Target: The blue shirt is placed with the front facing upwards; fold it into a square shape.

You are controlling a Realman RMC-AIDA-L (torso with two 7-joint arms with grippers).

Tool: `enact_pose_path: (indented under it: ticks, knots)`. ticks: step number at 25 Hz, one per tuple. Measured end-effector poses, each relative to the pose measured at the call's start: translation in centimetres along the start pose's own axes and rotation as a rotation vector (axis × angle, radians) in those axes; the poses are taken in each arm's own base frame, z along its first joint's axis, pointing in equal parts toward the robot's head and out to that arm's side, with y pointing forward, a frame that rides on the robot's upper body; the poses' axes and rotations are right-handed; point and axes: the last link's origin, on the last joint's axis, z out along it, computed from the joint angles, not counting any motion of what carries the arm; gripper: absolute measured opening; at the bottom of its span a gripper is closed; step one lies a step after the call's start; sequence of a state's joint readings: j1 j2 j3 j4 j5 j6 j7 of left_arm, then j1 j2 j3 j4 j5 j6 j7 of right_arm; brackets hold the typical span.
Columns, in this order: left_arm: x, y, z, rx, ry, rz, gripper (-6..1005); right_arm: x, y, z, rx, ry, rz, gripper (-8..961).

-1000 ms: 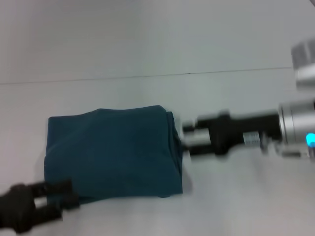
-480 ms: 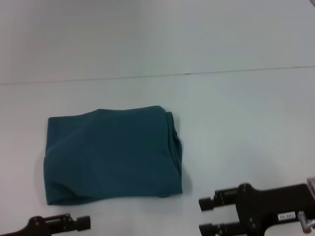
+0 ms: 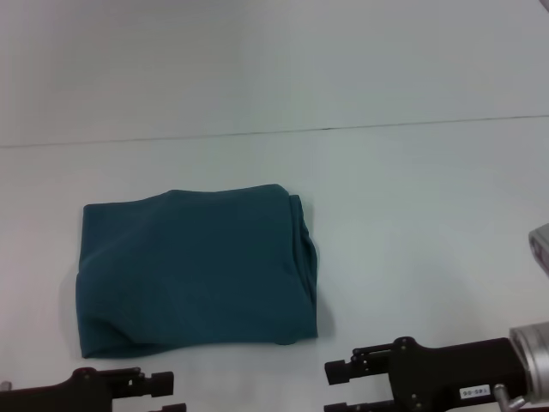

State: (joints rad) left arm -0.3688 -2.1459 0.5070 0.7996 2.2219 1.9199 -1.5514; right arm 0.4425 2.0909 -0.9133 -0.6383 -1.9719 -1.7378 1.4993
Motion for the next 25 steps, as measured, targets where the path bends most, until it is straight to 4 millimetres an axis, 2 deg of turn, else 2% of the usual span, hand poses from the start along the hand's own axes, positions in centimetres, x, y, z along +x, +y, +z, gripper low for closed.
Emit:
enact_pose_path:
  ticks: [5, 12, 16, 25]
  knots:
    - [0.2, -0.4, 0.4, 0.004, -0.004, -0.009, 580, 0.4, -0.1, 0.8, -0.014, -0.01, 0.021, 655]
    - [0.4, -0.7, 0.6, 0.012, -0.019, -0.013, 580, 1.3, -0.1, 1.0, -0.003, -0.024, 0.045, 656]
    - [0.4, -0.6, 1.4, -0.01, -0.064, -0.005, 580, 1.6, -0.1, 1.0, 0.001, -0.024, 0.055, 656]
    - [0.0, -1.3, 2.3, 0.031, -0.082, 0.075, 580, 1.7, -0.2, 1.0, 0.009, -0.022, 0.058, 655]
